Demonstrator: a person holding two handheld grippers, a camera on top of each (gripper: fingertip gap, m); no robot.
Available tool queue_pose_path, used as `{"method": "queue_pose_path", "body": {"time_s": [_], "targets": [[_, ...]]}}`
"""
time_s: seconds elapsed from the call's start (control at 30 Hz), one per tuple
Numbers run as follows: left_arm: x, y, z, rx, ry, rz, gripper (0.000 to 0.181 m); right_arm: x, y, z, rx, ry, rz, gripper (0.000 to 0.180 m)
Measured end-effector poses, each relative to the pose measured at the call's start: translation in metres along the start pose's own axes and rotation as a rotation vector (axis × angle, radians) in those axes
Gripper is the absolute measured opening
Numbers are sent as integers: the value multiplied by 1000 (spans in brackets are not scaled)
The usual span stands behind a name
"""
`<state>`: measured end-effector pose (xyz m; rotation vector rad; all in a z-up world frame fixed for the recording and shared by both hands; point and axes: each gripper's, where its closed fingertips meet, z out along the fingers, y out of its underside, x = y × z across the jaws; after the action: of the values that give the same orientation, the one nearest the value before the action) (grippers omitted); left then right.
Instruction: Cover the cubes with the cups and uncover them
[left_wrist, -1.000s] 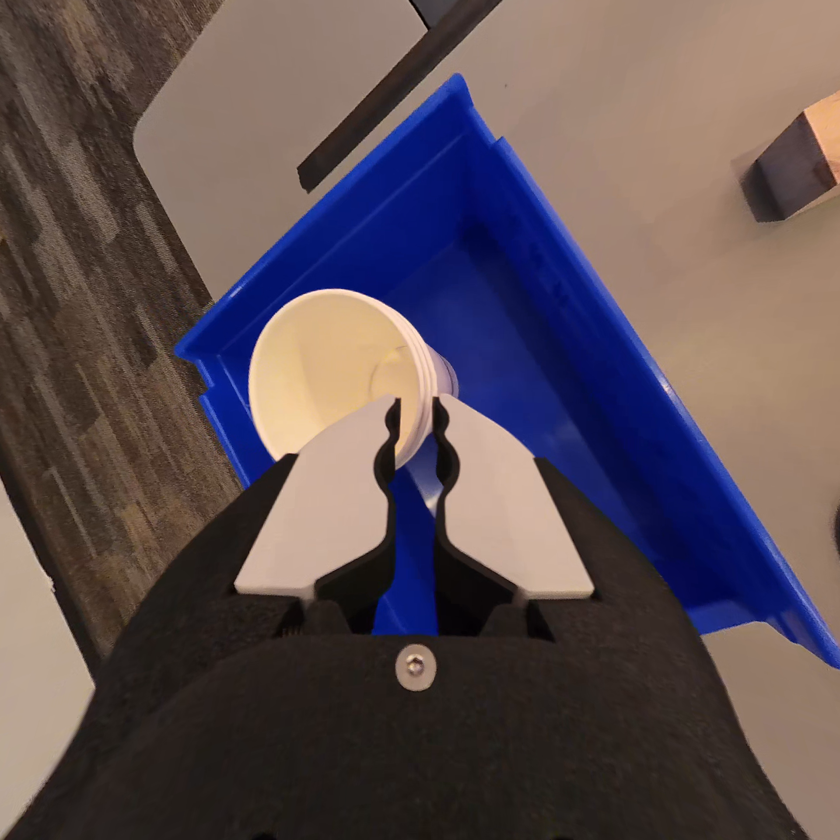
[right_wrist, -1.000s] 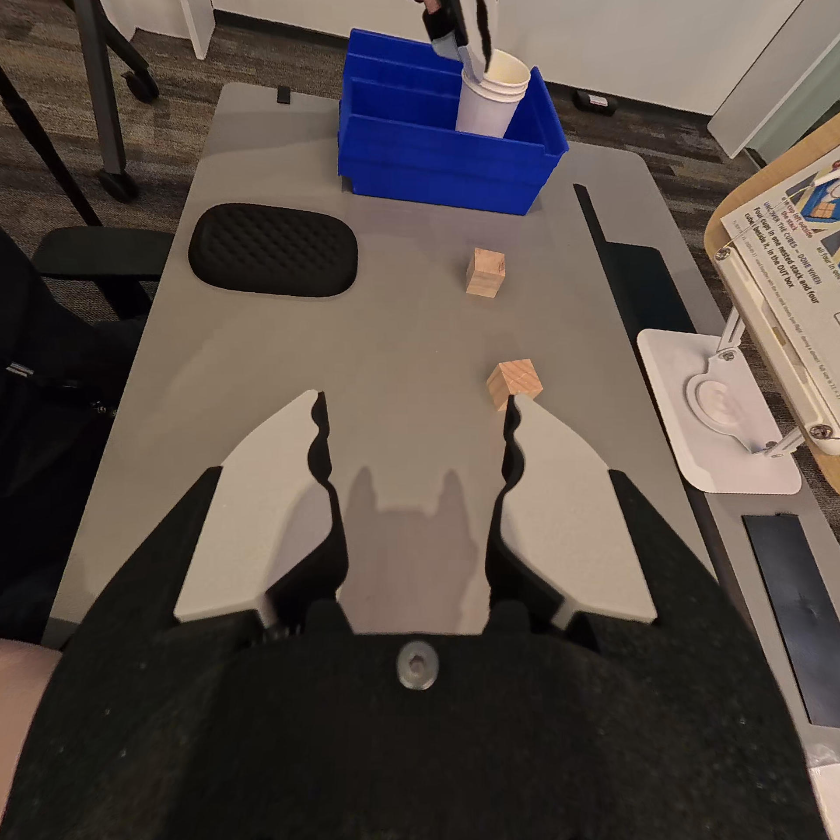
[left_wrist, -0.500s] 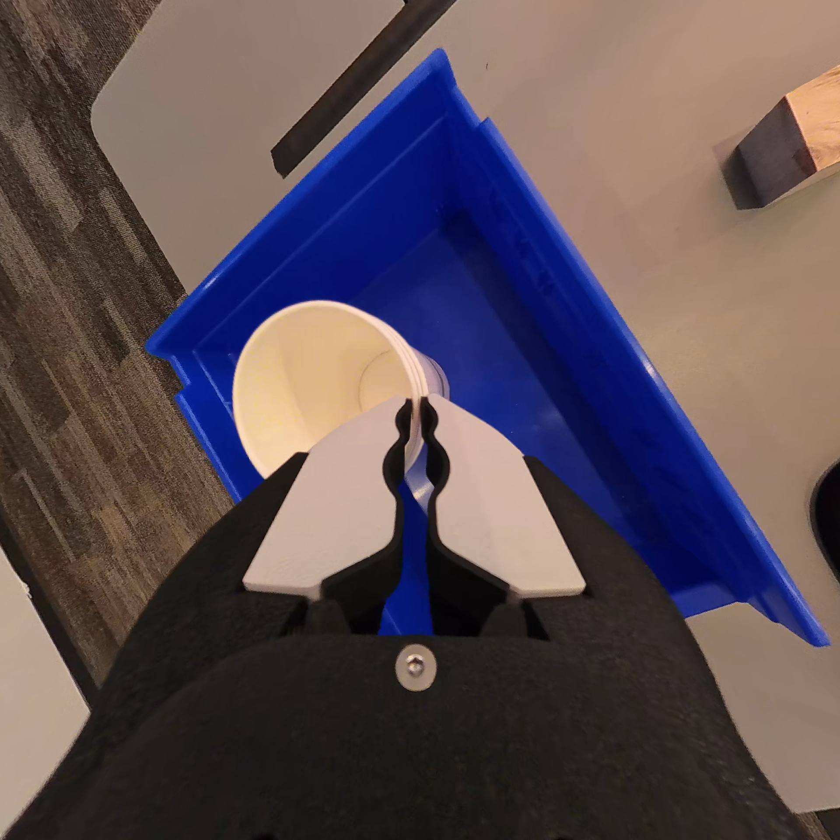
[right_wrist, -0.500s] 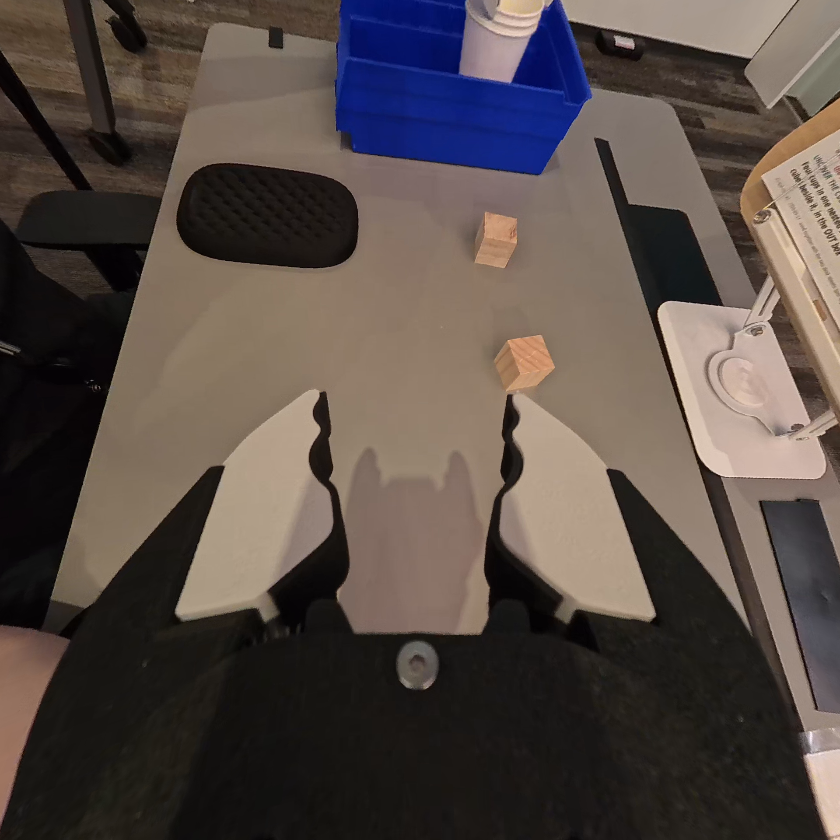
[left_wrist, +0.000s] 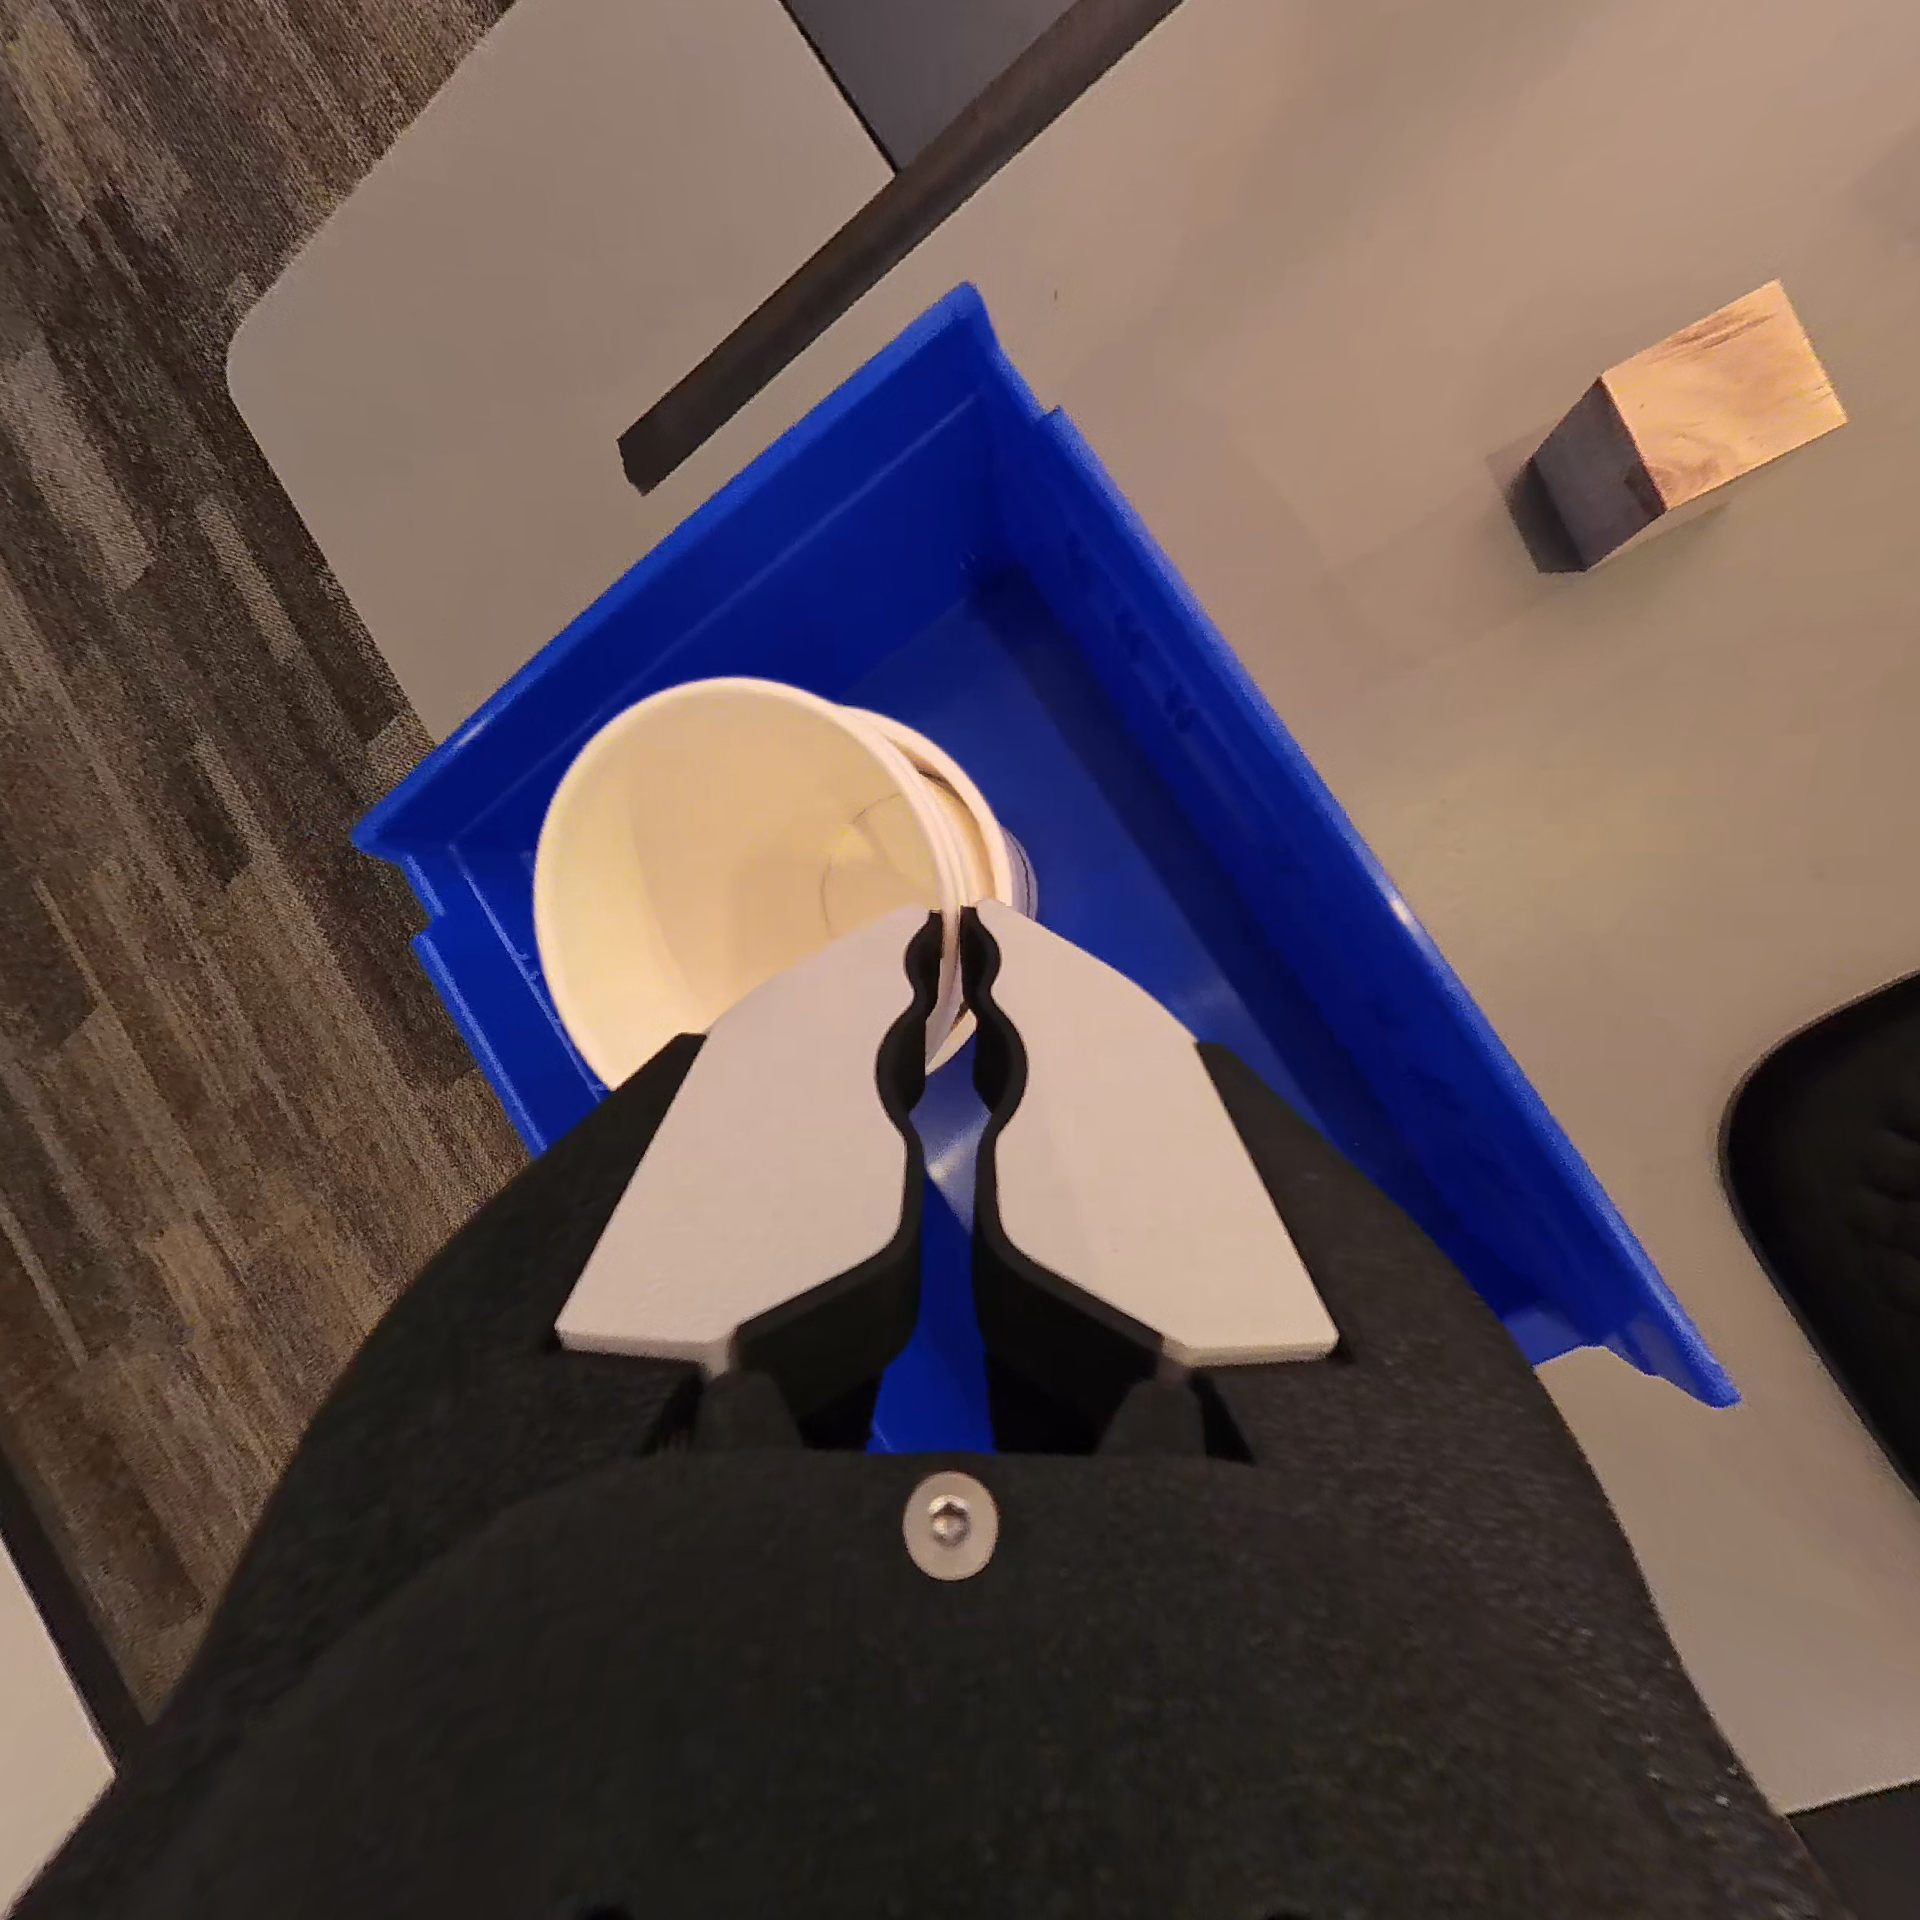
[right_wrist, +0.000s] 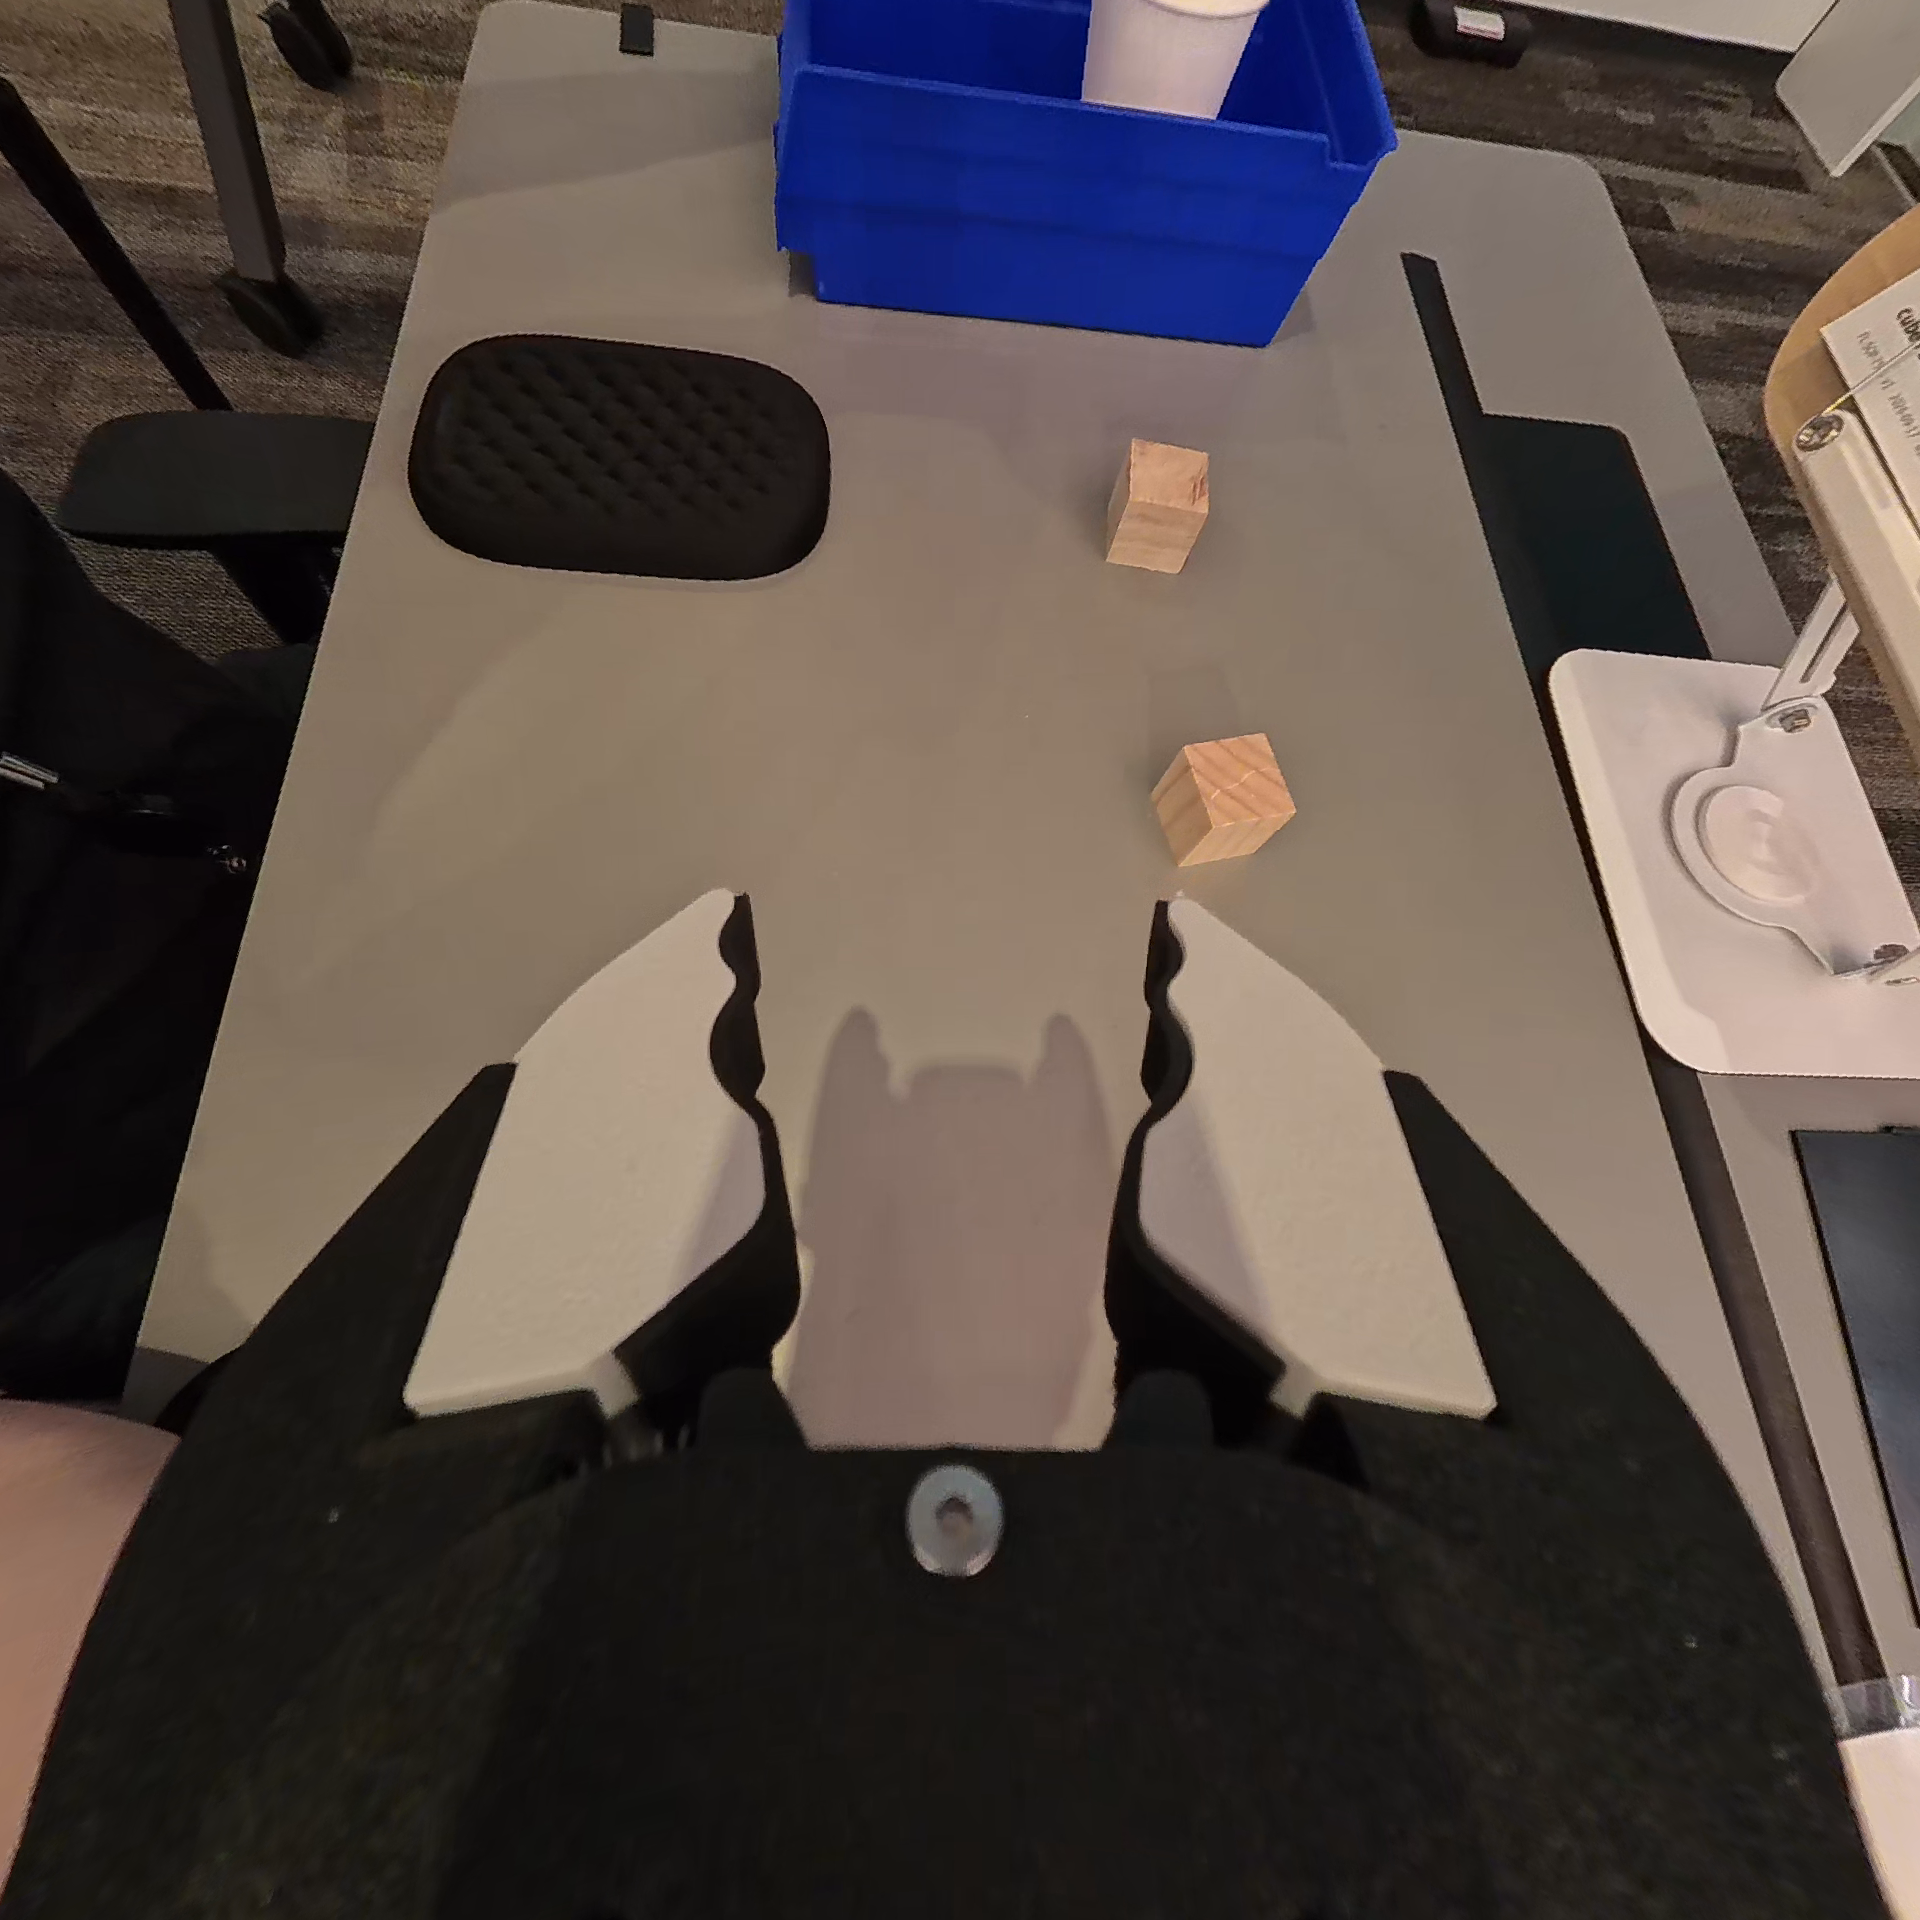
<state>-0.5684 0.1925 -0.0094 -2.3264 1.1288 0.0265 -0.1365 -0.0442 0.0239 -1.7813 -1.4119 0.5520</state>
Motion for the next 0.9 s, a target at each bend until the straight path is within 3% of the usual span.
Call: {"method": "queue_pose_path", "body": {"time_s": [0.4, 0.9], "targets": [[11, 6, 12, -66, -6, 36, 3, 0, 2, -2, 4, -4, 7, 69], [12, -1, 9, -26, 18, 11, 3, 0, 9, 2, -33, -17, 13, 68]]}}
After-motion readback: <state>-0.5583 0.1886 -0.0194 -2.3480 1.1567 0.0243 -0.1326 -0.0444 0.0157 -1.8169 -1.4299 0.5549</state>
